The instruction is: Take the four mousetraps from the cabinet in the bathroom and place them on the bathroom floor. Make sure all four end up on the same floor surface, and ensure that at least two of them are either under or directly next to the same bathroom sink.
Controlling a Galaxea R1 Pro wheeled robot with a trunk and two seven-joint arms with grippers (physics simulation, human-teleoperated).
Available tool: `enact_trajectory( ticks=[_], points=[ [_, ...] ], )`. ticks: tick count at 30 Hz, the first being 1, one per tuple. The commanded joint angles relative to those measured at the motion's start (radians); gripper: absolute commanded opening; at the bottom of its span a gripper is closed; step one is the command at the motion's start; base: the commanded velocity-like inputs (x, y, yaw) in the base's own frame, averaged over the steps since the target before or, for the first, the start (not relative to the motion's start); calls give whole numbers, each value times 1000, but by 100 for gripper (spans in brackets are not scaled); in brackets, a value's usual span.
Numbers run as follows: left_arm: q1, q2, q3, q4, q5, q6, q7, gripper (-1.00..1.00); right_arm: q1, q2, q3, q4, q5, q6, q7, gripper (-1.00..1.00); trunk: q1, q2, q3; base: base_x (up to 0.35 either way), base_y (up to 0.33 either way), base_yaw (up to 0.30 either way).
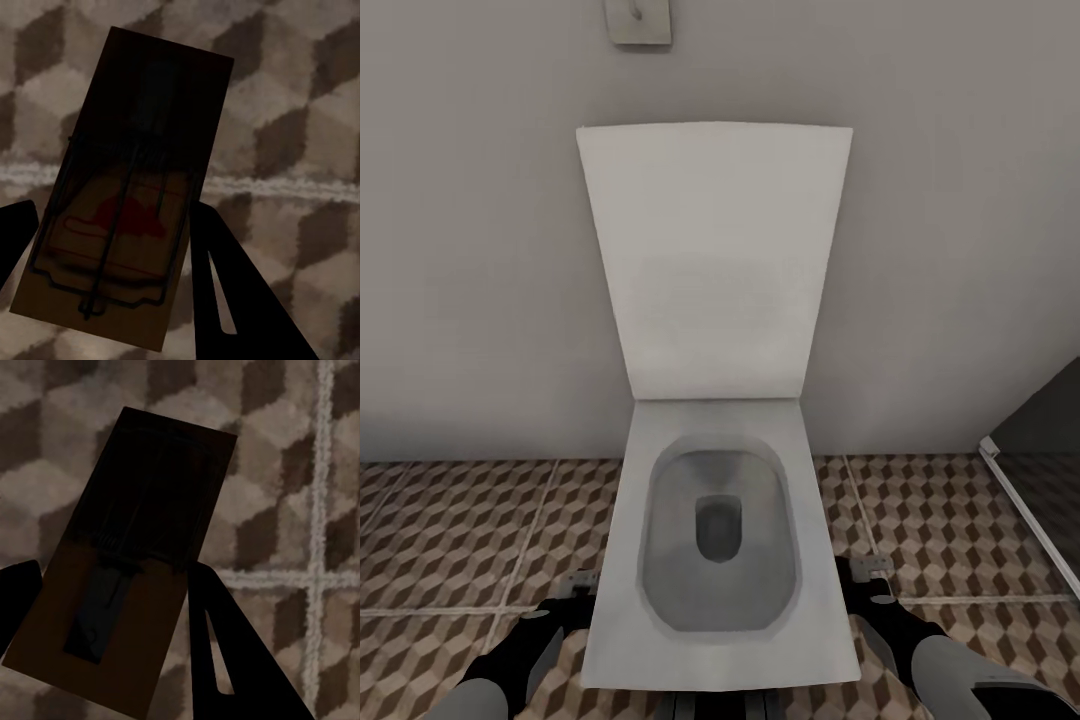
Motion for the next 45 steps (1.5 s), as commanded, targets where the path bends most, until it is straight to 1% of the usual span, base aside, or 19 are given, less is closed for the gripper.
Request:
enact_trajectory(
  ticks=[1,25,30,38,45],
  points=[
    [0,-1,7,-2,-10,5,-4,-100,-1,0,-1,1,10,-2,-5,-100,0,0,-1,3,0,0],
    [0,-1,8,-2,-11,5,-4,-100,-1,1,-3,1,7,4,-10,-100,0,0,-1,0,0,0],
    [0,-1,8,8,-12,-10,-3,-100,-1,-4,-3,3,-1,6,-19,-100,0,0,-1,0,0,0],
    [0,0,8,18,-9,-19,-1,-100,-1,-8,-4,54,-7,4,-27,-100,0,0,-1,0,0,0],
    [0,1,8,17,-11,-21,-2,-100,-1,-9,-5,62,-8,0,-27,-100,0,0,-1,0,0,0]
  ],
)
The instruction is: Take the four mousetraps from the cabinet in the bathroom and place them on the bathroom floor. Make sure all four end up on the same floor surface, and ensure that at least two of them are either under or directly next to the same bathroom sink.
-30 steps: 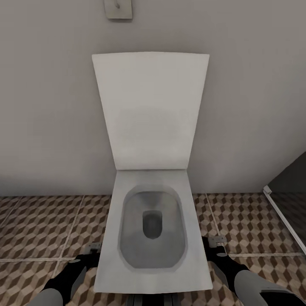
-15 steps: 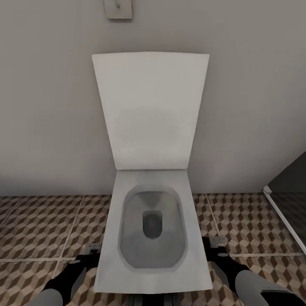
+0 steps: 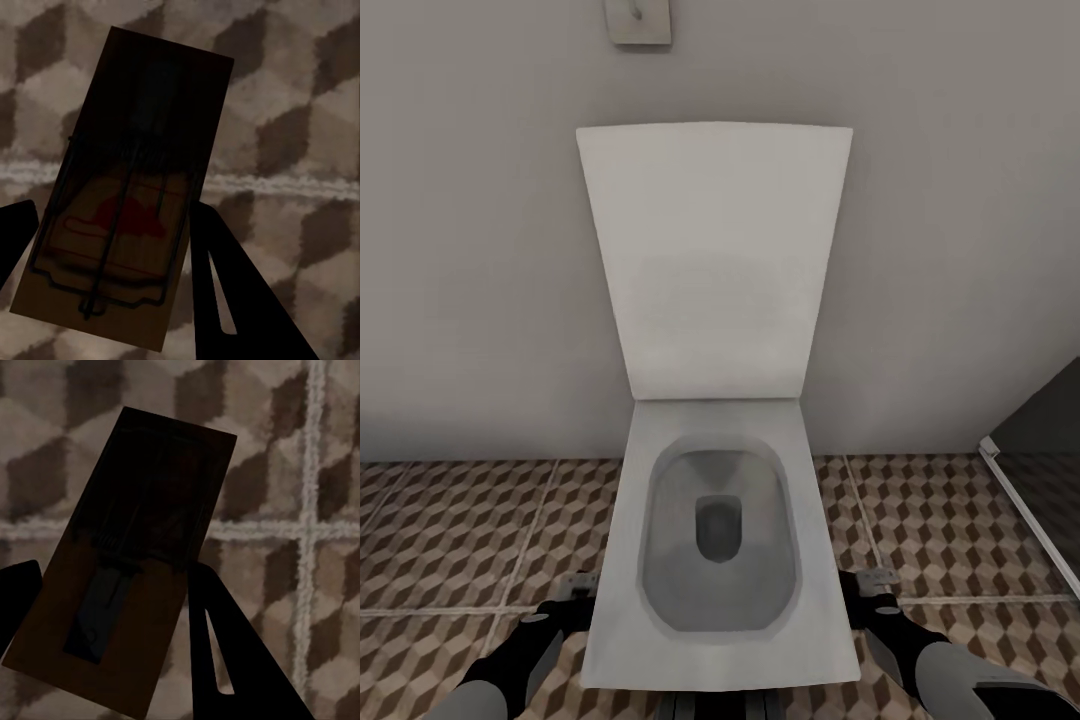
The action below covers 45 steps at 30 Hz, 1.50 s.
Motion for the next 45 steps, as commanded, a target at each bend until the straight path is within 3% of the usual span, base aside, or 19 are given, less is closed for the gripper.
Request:
enact_trajectory(
  ticks=[1,18,28,32,45],
  points=[
    [0,-1,7,-4,-10,5,-5,-100,-1,0,-2,2,11,-3,-4,-100,0,0,-1,0,0,0],
    [0,-7,5,-14,-11,7,-4,-100,-1,0,-2,2,13,-9,-4,-100,0,0,-1,0,0,0],
    [0,-7,3,-14,-12,6,-4,-100,-1,0,-1,1,14,-23,-4,-100,4,-3,-39,0,0,0],
    [0,-7,3,-14,-12,6,-4,-100,-1,0,-1,1,13,-52,-4,-100,6,-4,-55,0,0,0],
    [0,-7,3,-14,-12,6,-3,-100,2,0,0,13,11,-196,-4,-100,6,-4,-55,0,0,0]
  ],
)
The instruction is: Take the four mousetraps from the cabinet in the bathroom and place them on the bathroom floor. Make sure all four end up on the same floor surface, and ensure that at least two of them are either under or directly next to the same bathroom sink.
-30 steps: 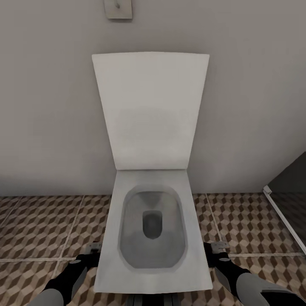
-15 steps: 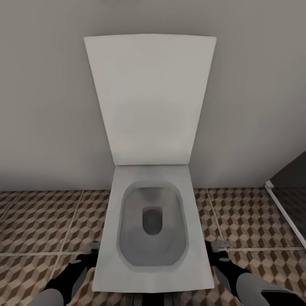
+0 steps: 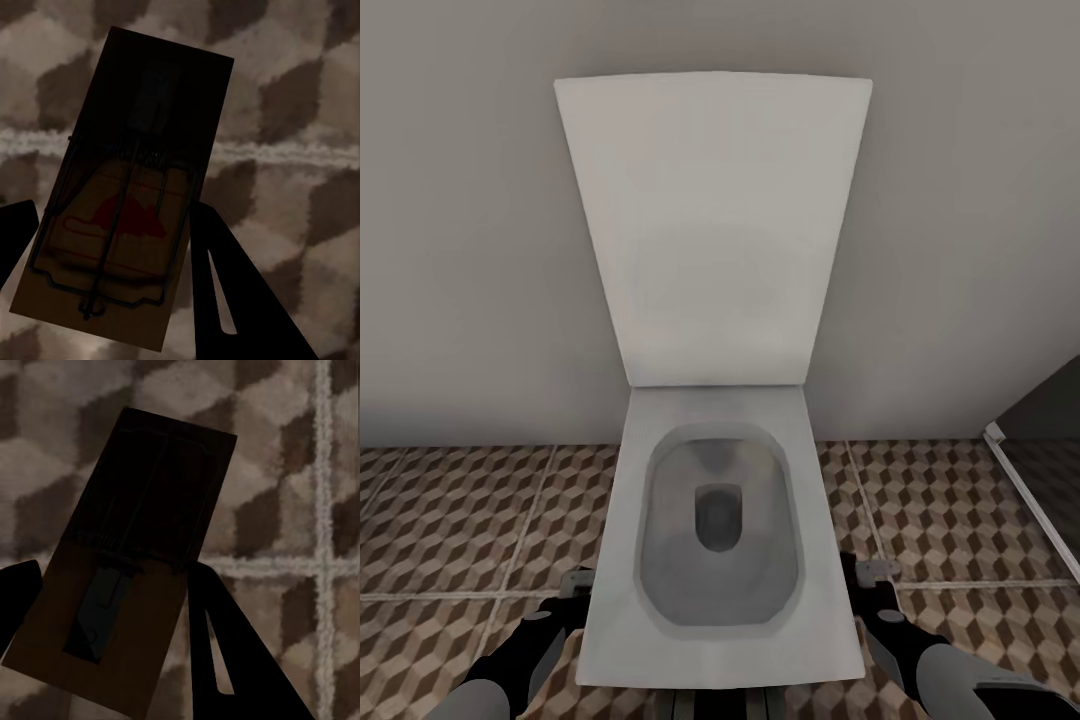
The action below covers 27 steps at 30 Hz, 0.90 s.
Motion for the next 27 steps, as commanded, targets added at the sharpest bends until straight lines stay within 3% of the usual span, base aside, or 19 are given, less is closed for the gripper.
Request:
enact_trajectory(
  ticks=[1,11,20,27],
  points=[
    [0,-1,7,-2,-10,5,-4,-100,0,0,-1,1,11,-8,-6,-100,0,0,-1,0,0,0],
    [0,0,7,-3,-10,5,-5,-100,7,-10,-1,3,10,-65,-6,-100,0,0,-1,0,0,0],
    [0,1,8,-3,-10,5,-5,-100,8,-11,-1,4,10,-71,-6,-100,4,-2,-35,0,0,0],
    [0,2,8,-6,-9,4,-5,-100,8,-12,-1,4,10,-71,-6,-100,4,-2,-35,0,0,0]
  ],
)
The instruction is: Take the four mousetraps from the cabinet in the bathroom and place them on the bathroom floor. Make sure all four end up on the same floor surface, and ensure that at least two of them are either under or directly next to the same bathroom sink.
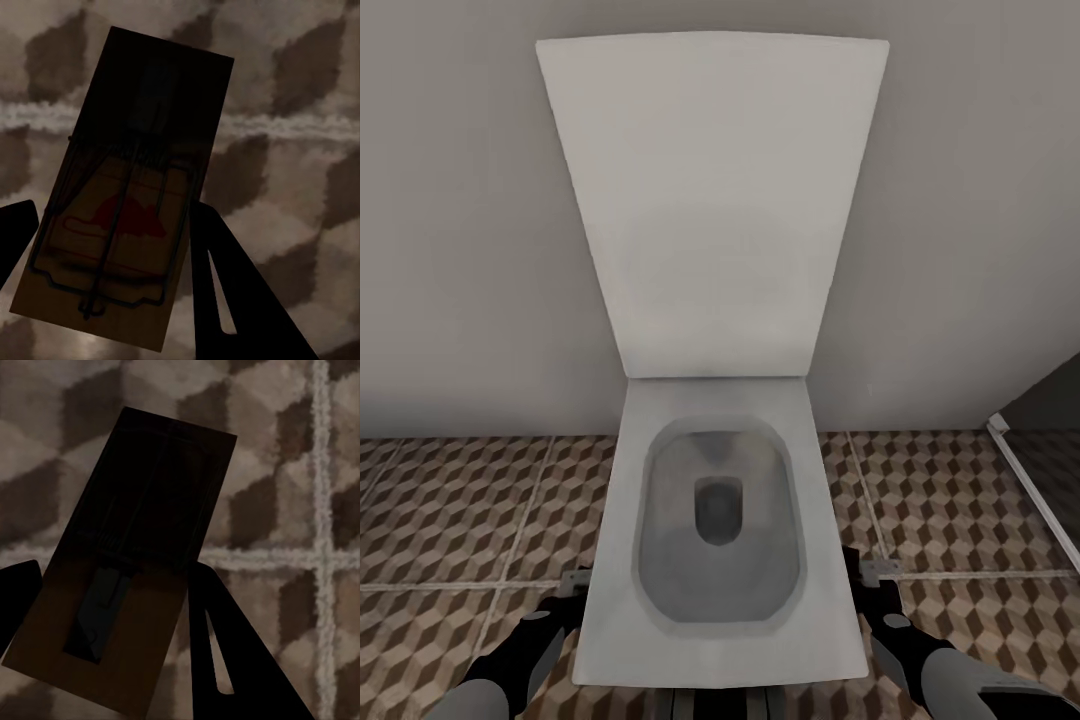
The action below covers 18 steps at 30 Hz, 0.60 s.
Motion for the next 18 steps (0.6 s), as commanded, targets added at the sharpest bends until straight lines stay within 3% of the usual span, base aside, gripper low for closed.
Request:
enact_trajectory(
  ticks=[1,14,18],
  points=[
    [0,-1,7,-2,-10,5,-4,-100,-1,0,-1,1,11,-2,-7,-100,0,0,-1,0,0,0],
    [0,4,8,-4,-11,1,-4,-100,-1,0,-1,1,11,-2,-7,-100,0,0,-1,0,0,0],
    [0,7,8,6,-10,-49,-4,-100,-1,0,-1,1,11,-2,-7,-100,0,0,-1,0,0,0]
  ],
)
